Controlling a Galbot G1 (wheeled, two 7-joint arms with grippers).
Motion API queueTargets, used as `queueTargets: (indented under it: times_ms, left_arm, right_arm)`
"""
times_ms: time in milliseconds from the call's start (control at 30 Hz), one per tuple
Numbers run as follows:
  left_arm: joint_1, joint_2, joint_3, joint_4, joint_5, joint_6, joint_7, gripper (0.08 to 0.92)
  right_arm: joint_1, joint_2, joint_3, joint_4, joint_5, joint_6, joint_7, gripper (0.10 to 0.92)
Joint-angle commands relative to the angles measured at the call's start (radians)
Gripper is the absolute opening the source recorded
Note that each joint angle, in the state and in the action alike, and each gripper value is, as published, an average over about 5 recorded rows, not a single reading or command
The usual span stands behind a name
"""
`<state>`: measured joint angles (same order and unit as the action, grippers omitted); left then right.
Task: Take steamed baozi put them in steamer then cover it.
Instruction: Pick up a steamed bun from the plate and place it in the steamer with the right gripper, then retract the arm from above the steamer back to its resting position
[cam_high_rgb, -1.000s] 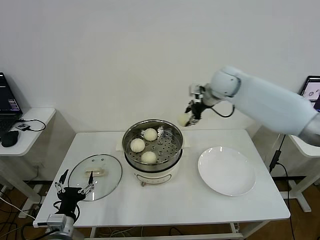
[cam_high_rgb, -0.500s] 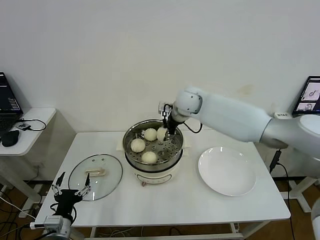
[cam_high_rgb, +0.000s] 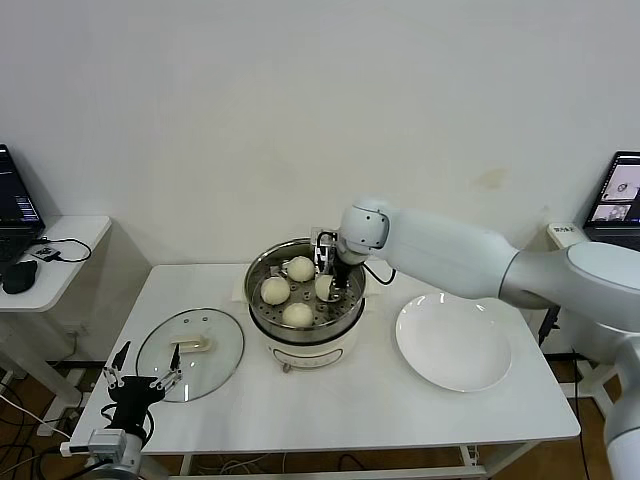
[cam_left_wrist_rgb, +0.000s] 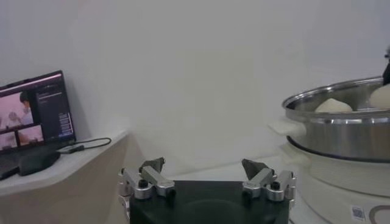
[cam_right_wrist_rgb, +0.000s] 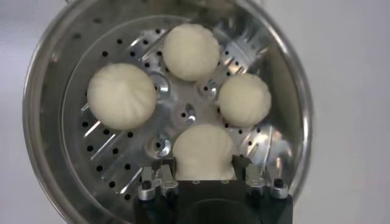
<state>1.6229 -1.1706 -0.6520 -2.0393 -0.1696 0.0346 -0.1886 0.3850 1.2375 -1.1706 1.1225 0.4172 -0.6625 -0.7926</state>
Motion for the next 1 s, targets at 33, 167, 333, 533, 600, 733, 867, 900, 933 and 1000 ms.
queueTargets:
  times_ms: [33,167,333,533,600,733,867,900,933,1000]
  left_arm:
    - [0.000,0.002,-0.001,0.000,0.001,0.000,0.001,0.823]
    - [0.000,0.004,-0.001,-0.001,0.002,0.001,0.000,0.823]
    - [-0.009,0.003,0.001,0.000,0.001,0.003,0.000,0.823]
    - [-0.014,0.006,0.005,0.000,0.000,0.004,0.000,0.823]
    - [-0.017,0.006,0.006,0.001,0.000,0.003,0.000,0.823]
    - [-0.026,0.007,0.015,0.003,0.007,0.003,-0.002,0.823]
    - [-0.032,0.010,0.021,0.014,0.017,0.003,-0.007,0.823]
    - [-0.032,0.010,0.021,0.017,0.021,0.003,-0.008,0.823]
    - [-0.032,0.011,0.021,0.021,0.029,0.002,-0.008,0.823]
    - [-0.032,0.011,0.021,0.031,0.054,0.001,-0.010,0.823]
  right_arm:
    - [-0.014,0.006,0.013,-0.004,-0.007,-0.011,0.009,0.591]
    - [0.010,-0.019,0.034,0.032,-0.008,-0.006,-0.001,0.667]
    - [0.045,-0.084,0.093,0.114,0.022,-0.018,0.032,0.796]
    - [0.018,-0.277,0.180,0.336,0.140,-0.008,0.247,0.822]
    - [-0.036,-0.356,0.226,0.432,0.204,0.015,0.405,0.823]
    - [-0.294,-0.514,0.428,0.582,0.262,0.146,0.689,0.823]
    - [-0.675,-0.608,0.733,0.652,0.163,0.336,0.838,0.823]
    - [-0.772,-0.616,0.817,0.660,0.121,0.383,0.860,0.823]
    - [-0.866,-0.620,0.904,0.668,0.081,0.424,0.877,0.823]
    - [-1.066,-0.602,1.083,0.680,0.000,0.504,0.887,0.823]
